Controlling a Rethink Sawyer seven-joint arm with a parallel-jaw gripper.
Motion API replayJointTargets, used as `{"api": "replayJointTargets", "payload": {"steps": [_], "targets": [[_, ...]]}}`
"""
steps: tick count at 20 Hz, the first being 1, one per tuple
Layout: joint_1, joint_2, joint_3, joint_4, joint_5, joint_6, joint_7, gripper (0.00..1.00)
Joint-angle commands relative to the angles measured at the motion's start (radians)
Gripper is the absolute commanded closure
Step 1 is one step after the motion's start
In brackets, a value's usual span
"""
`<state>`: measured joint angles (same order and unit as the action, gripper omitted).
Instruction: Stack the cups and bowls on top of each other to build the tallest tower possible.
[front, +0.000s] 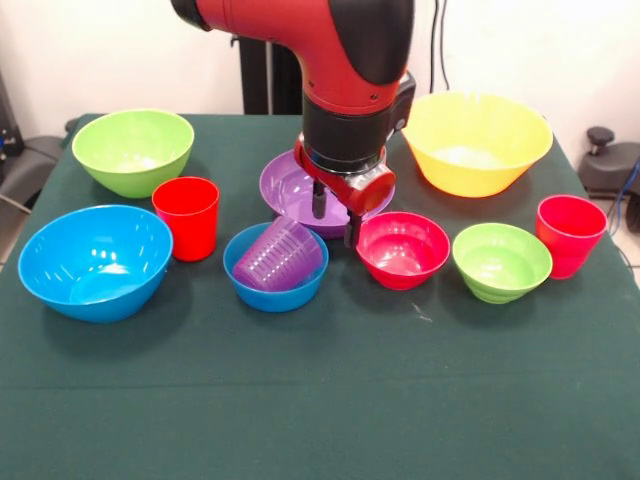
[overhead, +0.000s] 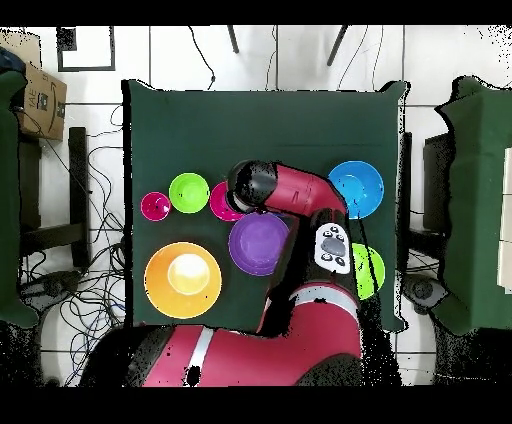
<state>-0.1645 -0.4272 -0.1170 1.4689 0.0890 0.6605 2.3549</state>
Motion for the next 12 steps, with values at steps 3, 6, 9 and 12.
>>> {"api": "replayJointTargets", "payload": {"steps": [3, 6, 9, 12], "targets": [[-0.017, 0.033, 0.128, 0.037, -0.089, 0.069, -0.127, 0.00], [-0.006, 0.043, 0.114, 0.028, -0.103, 0.049, -0.115, 0.00], [0.004, 0.048, 0.101, 0.021, -0.122, 0.021, -0.096, 0.00], [0.014, 0.056, 0.090, 0.020, -0.139, -0.032, -0.067, 0.00]]}}
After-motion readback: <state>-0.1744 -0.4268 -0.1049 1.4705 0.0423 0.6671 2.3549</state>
